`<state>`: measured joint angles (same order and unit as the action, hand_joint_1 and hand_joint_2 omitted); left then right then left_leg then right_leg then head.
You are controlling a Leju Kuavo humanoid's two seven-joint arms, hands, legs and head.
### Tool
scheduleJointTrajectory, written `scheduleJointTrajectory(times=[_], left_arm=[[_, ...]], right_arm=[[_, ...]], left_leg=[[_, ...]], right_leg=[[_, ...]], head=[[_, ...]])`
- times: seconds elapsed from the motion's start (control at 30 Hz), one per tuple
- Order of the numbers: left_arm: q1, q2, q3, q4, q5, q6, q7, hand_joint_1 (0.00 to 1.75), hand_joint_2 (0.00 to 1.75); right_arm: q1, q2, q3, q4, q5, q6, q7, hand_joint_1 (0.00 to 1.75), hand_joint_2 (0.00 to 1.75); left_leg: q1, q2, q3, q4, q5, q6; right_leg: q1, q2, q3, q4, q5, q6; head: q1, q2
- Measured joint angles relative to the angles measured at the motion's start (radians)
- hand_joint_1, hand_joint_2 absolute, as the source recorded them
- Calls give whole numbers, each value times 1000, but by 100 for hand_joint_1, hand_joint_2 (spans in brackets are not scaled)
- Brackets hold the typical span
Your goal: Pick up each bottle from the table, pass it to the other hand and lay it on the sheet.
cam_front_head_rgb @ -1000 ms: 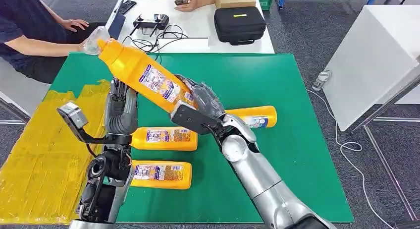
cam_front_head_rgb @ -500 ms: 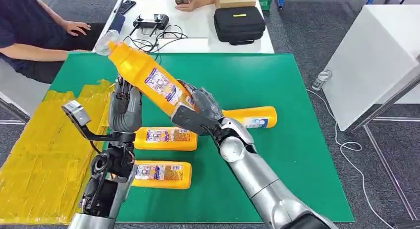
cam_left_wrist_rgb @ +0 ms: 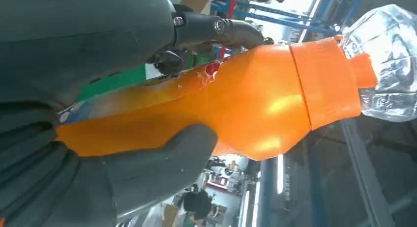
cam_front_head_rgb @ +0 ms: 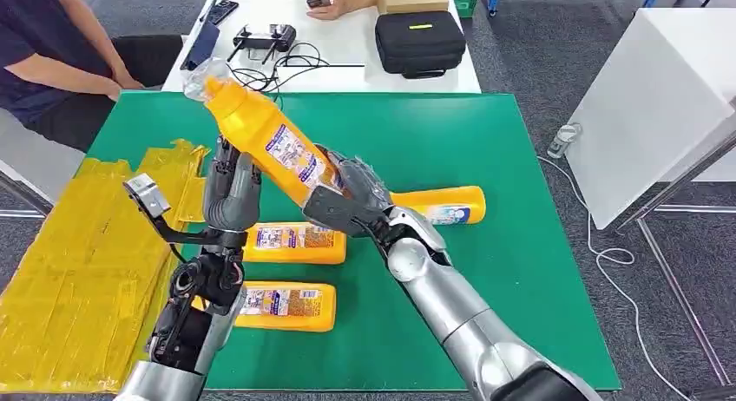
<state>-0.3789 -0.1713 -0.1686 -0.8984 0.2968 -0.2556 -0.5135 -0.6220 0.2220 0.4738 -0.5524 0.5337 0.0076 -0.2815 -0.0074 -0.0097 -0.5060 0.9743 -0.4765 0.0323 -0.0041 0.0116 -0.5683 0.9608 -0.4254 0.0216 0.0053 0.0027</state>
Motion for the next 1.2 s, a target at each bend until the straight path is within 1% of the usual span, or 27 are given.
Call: scheduleJointTrajectory(times=[0.43,0.47,0.93,1.2], left_arm=[[-10,6,-11,21,1,0,0,0,0],[-10,6,-11,21,2,-1,0,0,175],[-16,12,-17,39,0,21,-10,0,175],[-19,14,-18,45,-4,21,-18,0,175]], right_arm=[[0,-8,6,7,-1,1,-6,175,175],[0,-8,6,7,-1,2,-6,175,175],[-7,8,34,13,11,10,-5,175,175],[-8,4,34,13,-16,4,-3,175,175]], left_leg=[[0,0,0,0,0,0],[0,0,0,0,0,0],[0,0,-1,0,0,0],[0,0,-1,0,0,0]], right_leg=[[0,0,0,0,0,0],[0,0,0,0,0,0],[0,0,-1,0,0,0],[0,0,-1,0,0,0]], head=[[0,0],[0,0],[0,0],[0,0]])
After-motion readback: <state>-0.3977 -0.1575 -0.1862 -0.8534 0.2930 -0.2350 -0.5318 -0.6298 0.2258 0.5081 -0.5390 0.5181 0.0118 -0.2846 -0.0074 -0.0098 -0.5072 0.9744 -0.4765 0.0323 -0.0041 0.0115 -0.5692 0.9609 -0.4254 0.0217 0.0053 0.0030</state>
